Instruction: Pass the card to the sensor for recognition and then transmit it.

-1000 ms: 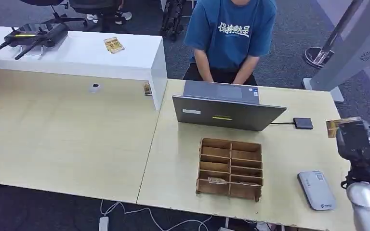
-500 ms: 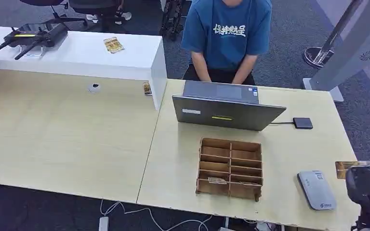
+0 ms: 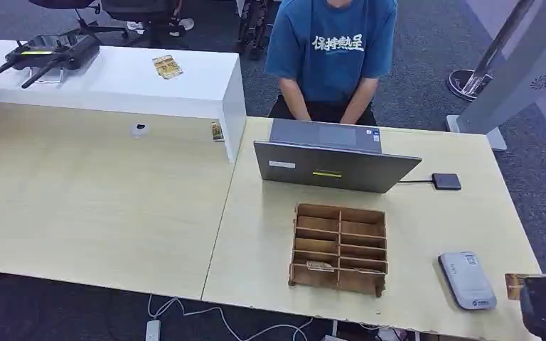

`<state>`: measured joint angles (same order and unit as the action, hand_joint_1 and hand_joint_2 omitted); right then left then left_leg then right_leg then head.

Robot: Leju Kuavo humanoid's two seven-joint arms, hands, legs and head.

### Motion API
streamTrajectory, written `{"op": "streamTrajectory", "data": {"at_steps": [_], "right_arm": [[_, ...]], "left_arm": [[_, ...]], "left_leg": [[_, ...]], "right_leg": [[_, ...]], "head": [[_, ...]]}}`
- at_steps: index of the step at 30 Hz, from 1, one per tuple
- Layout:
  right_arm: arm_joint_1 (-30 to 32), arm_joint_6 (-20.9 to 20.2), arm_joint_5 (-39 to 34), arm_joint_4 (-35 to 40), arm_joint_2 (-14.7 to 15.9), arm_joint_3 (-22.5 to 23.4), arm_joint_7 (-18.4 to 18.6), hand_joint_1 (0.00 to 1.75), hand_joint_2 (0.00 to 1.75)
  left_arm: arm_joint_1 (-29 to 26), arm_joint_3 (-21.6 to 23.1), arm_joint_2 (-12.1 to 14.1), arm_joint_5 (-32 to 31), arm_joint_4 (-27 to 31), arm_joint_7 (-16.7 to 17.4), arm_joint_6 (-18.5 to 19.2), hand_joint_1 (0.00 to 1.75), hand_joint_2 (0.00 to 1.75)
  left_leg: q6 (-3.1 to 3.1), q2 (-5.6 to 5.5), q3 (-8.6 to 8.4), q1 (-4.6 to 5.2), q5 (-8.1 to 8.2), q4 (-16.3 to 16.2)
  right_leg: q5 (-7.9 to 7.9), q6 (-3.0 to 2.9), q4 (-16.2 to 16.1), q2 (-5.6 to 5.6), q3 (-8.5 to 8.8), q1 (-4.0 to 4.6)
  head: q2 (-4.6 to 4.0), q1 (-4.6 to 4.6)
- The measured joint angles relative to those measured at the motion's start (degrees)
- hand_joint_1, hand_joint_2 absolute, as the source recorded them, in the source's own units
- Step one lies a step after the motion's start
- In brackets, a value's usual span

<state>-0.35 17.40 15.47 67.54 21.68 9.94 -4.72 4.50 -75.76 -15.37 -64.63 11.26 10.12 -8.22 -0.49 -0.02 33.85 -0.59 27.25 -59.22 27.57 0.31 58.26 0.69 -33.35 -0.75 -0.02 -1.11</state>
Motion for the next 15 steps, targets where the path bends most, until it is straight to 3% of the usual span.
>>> {"op": "streamTrajectory", "data": {"at_steps": [15], "right_arm": [[0.38,-1.16,2.01,-3.39,-2.86,1.68,-0.61,1.75,1.75]], "left_arm": [[0.01,0.00,-0.15,-0.52,0.00,0.09,-0.20,0.00,0.00]], "left_leg": [[0.00,0.03,0.00,0.00,0.00,0.00]], "right_leg": [[0.00,0.00,0.00,-0.01,0.00,0.00]], "head": [[0.00,-0.02]]}}
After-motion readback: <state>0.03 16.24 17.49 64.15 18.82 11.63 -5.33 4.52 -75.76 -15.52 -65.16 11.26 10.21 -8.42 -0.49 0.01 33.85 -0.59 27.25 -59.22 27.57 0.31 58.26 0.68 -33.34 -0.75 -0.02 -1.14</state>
